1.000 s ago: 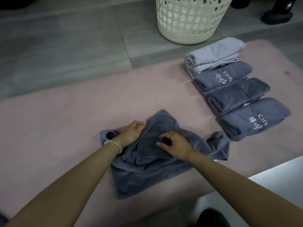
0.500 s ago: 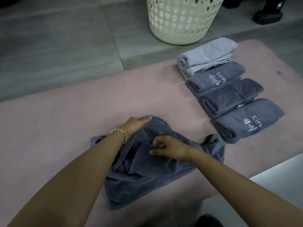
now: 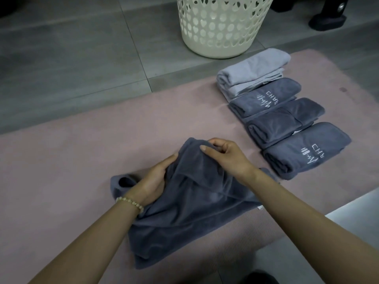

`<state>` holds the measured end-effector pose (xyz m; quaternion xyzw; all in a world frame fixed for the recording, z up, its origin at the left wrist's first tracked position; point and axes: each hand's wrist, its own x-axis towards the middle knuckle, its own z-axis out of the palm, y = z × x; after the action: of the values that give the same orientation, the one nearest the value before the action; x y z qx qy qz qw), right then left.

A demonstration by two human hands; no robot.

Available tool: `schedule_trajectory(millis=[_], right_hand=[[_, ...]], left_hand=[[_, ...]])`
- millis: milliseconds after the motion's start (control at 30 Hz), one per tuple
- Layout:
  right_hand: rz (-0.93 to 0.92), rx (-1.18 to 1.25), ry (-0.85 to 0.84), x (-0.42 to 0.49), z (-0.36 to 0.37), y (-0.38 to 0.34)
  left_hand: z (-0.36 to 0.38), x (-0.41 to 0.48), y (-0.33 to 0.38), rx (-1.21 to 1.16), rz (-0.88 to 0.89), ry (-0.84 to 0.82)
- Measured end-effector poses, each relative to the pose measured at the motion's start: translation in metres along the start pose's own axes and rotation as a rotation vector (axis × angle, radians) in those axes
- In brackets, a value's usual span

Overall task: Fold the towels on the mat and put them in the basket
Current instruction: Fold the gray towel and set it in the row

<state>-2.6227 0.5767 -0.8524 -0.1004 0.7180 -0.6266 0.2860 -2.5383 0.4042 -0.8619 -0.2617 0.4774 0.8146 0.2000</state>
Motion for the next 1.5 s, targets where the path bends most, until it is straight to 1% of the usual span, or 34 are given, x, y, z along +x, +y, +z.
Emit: schedule_trajectory(millis=[67, 167, 233, 333, 400, 500, 600, 667, 700, 767, 833, 867, 967, 1100, 1200, 1300, 1400, 1433, 1500], right_hand=[[0.027, -0.035, 0.009, -0.001, 0.001, 0.008], [0.029, -0.082, -0.048, -0.006, 0.004, 0.013], [0.023, -0.069, -0.063, -0.009, 0.004, 0.013], [-0.011, -0.049, -0.07, -0.012, 0.005, 0.01], [-0.029, -0.06, -0.092, -0.012, 0.007, 0.009], [-0.054, -0.077, -0.116, -0.012, 0.009, 0.009], [-0.081, -0.104, -0.127, -0.015, 0.009, 0.01], [-0.094, -0.158, -0.16, -0.017, 0.009, 0.011], [-0.099, -0.186, -0.177, -0.019, 0.01, 0.011], [-0.108, -0.197, -0.197, -0.022, 0.009, 0.009], [-0.114, -0.143, -0.195, -0.024, 0.007, 0.003], [-0.123, -0.118, -0.19, -0.025, 0.006, -0.001], [-0.171, -0.114, -0.128, -0.022, 0.003, -0.008], [-0.18, -0.089, 0.032, -0.018, 0.006, 0.0], [-0.183, -0.119, 0.091, -0.016, 0.007, 0.006], [-0.144, -0.1, 0.12, -0.012, 0.006, 0.008], [-0.052, 0.002, 0.14, -0.009, -0.003, 0.013], [-0.022, 0.011, 0.183, -0.008, -0.012, 0.017], [0.012, -0.119, 0.307, -0.01, -0.038, 0.032]], left_hand=[[0.003, 0.002, 0.001, -0.04, -0.063, -0.007], [0.01, 0.007, 0.007, 0.035, -0.113, -0.036], [0.012, 0.012, 0.009, 0.147, -0.096, -0.032], [0.015, 0.016, 0.01, 0.373, 0.005, 0.022], [0.017, 0.016, 0.012, 0.446, 0.033, 0.059], [0.019, 0.017, 0.012, 0.421, -0.007, 0.077], [0.019, 0.018, 0.013, 0.311, -0.075, 0.025], [0.021, 0.017, 0.015, 0.309, -0.12, 0.002], [0.022, 0.017, 0.015, 0.348, -0.108, 0.006], [0.024, 0.019, 0.015, 0.407, -0.001, 0.052], [0.025, 0.019, 0.011, 0.373, 0.113, 0.109], [0.026, 0.018, 0.011, 0.332, 0.137, 0.13], [0.031, 0.015, 0.012, 0.234, 0.114, 0.134], [0.036, 0.015, 0.009, 0.291, 0.112, 0.206], [0.036, 0.014, 0.004, 0.305, 0.137, 0.189], [0.04, 0.015, -0.002, 0.286, 0.235, 0.204], [0.04, 0.022, -0.007, 0.277, 0.356, 0.284], [0.039, 0.025, -0.008, 0.286, 0.378, 0.319], [0.035, 0.033, -0.008, 0.295, 0.405, 0.361]])
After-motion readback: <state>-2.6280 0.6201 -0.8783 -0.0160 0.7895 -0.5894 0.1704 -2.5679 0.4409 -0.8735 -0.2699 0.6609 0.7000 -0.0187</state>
